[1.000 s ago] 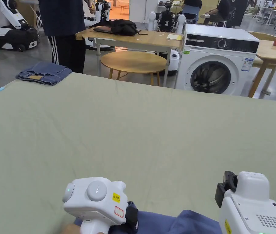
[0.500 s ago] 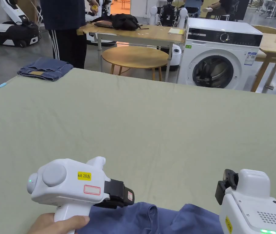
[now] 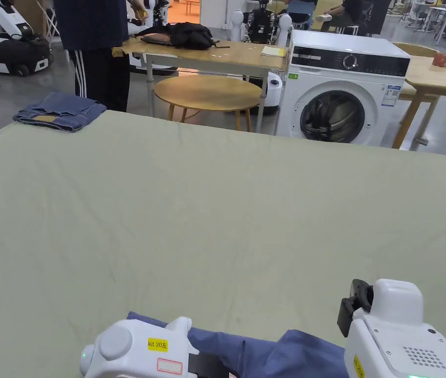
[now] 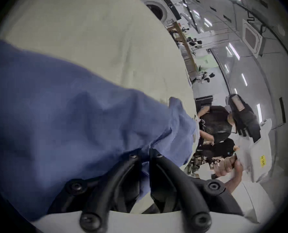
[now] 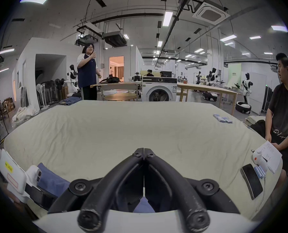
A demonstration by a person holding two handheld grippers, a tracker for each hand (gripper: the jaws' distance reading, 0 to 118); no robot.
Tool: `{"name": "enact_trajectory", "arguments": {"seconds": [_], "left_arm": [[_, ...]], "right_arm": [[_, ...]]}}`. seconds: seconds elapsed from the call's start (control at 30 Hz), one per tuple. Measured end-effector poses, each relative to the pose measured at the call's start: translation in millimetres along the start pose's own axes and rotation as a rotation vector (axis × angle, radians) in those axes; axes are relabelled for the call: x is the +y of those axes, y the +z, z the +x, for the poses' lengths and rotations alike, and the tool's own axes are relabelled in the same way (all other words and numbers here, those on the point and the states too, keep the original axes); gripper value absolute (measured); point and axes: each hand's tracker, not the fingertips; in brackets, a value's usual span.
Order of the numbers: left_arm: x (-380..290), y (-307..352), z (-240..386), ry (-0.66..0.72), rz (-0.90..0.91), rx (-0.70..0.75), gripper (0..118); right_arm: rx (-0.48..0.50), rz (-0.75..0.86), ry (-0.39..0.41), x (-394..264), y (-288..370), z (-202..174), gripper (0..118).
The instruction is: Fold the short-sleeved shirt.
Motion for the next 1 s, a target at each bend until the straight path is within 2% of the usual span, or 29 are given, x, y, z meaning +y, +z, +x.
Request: {"name": "enact_trajectory", "arguments": {"seconds": [0.07, 0.23, 0.27, 0.4, 0.47, 0.57, 0.6, 0.63, 0.67, 0.7, 0.77, 0.87, 1.0], "left_arm": [[-2, 1, -3, 0.035, 0.013, -0.042, 2], [-2, -5, 9, -0.046, 0.013, 0.007, 2], [-3, 8, 2, -0.107, -0.082, 0.487, 2], [1, 36, 31, -0.177, -0.071, 0.481, 2], [6, 65, 46, -0.212, 0.003, 0.457, 2], [17, 120, 58, -0.229, 0.101, 0.503, 2], [20, 138, 58, -0.234, 0.128, 0.529, 6], [23, 155, 58, -0.233, 0.164, 0.549, 17], [26, 184, 54, -0.31, 0.077, 0.975, 31], [29, 198, 51, -0.297, 0.091, 0.988, 47], [31, 217, 43, -0.29, 0.102, 0.985, 60], [30, 232, 24, -0.277, 0.103, 0.96, 62], [25, 219, -17, -0.16, 0.048, 0.863, 62]], "right_arm": [[-0.003, -0.005, -0.005, -1, 0, 1, 0], [-0.005, -0.011, -0.013, -4, -1, 2, 0], [-0.005, -0.013, -0.015, -4, -1, 2, 0], [-0.008, 0.006, -0.018, -2, 3, 4, 0], [-0.008, 0.027, -0.02, 2, 5, 4, 0], [-0.007, 0.068, -0.014, 8, 8, 4, 0], [-0.005, 0.086, -0.012, 10, 10, 4, 0], [-0.01, 0.099, -0.009, 12, 11, 4, 0], [-0.008, 0.115, -0.008, 14, 12, 3, 0], [-0.005, 0.13, -0.006, 16, 14, 2, 0], [-0.008, 0.141, 0.001, 20, 16, 1, 0], [-0.003, 0.163, 0.005, 24, 17, -1, 0], [-0.003, 0.173, 0.004, 26, 17, -1, 0]]}}
